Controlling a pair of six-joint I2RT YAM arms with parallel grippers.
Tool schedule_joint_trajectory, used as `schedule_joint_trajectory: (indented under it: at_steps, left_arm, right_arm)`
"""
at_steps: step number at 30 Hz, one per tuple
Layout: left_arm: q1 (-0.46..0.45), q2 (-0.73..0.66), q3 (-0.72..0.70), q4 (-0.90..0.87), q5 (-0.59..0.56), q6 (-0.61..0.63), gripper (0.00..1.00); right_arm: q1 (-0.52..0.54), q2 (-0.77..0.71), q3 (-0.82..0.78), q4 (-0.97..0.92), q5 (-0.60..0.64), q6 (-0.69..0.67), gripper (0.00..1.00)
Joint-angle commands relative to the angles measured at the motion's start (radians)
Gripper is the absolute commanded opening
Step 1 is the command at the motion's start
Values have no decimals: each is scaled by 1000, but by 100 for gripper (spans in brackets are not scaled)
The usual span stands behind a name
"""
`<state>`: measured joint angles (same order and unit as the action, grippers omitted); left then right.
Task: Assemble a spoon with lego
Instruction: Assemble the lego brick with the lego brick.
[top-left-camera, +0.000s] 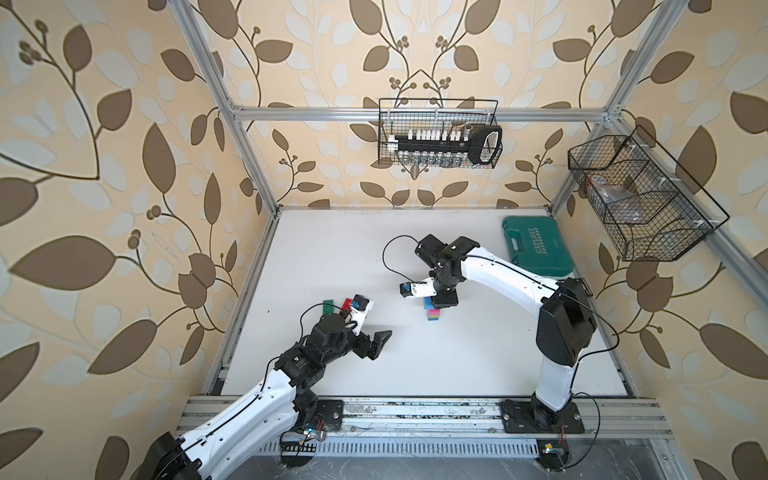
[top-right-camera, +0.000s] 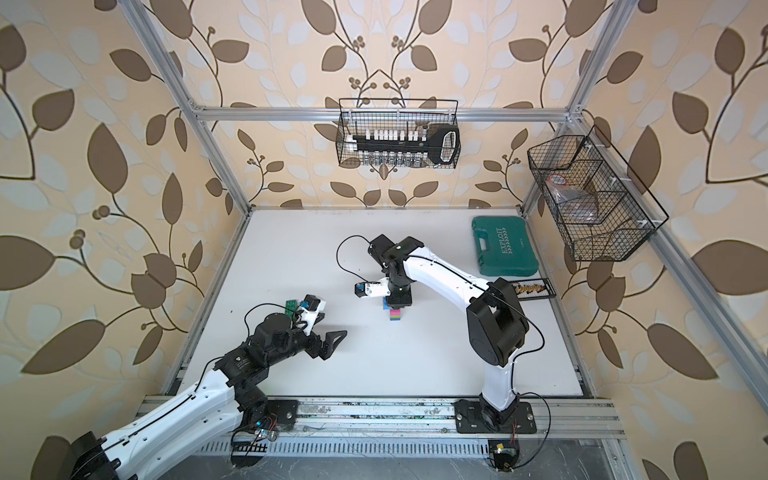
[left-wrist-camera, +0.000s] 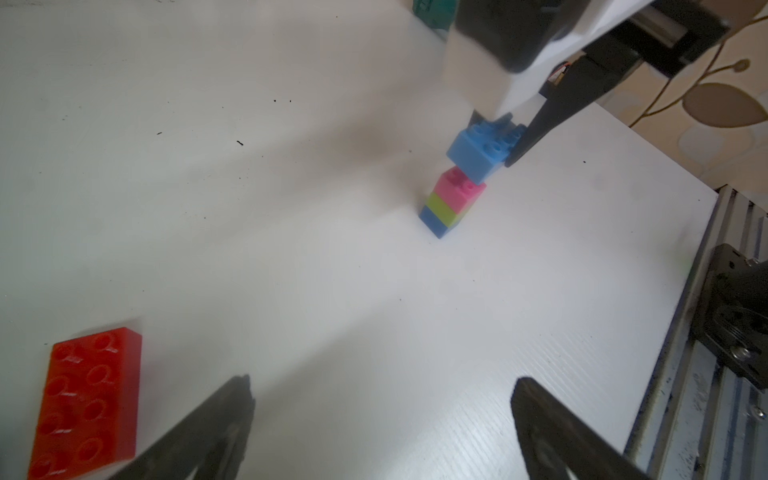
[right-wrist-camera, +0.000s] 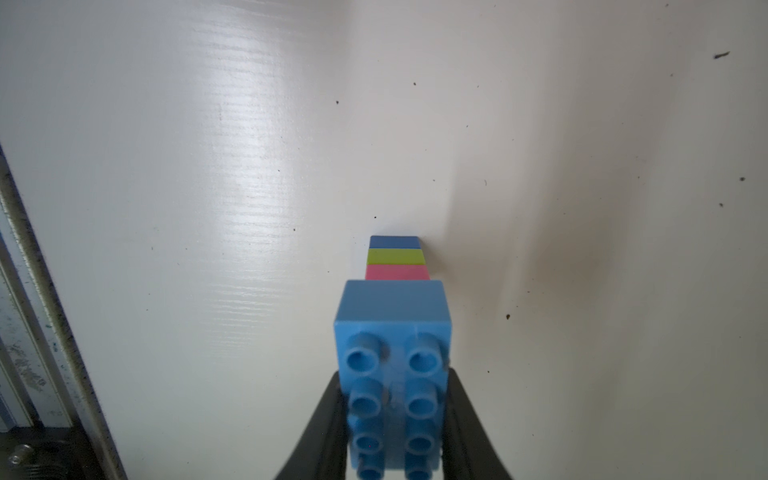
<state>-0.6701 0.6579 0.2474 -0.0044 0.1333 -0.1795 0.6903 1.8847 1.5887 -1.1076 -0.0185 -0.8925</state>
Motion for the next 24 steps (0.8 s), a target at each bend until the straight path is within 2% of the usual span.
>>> schedule_joint_trajectory:
  at_steps: [1,15,24]
  left_arm:
    - [-13,2,0,35,14,18,99]
    - [-16,-9,-3,32,6,14,99]
    - [-17,-13,-4,30,1,14,99]
  right_arm:
    - [6,24,-14,0,2,-6,5]
    - [0,18,-53,19,6,-8,4]
    - [-5,36,-25,18,10,1,2]
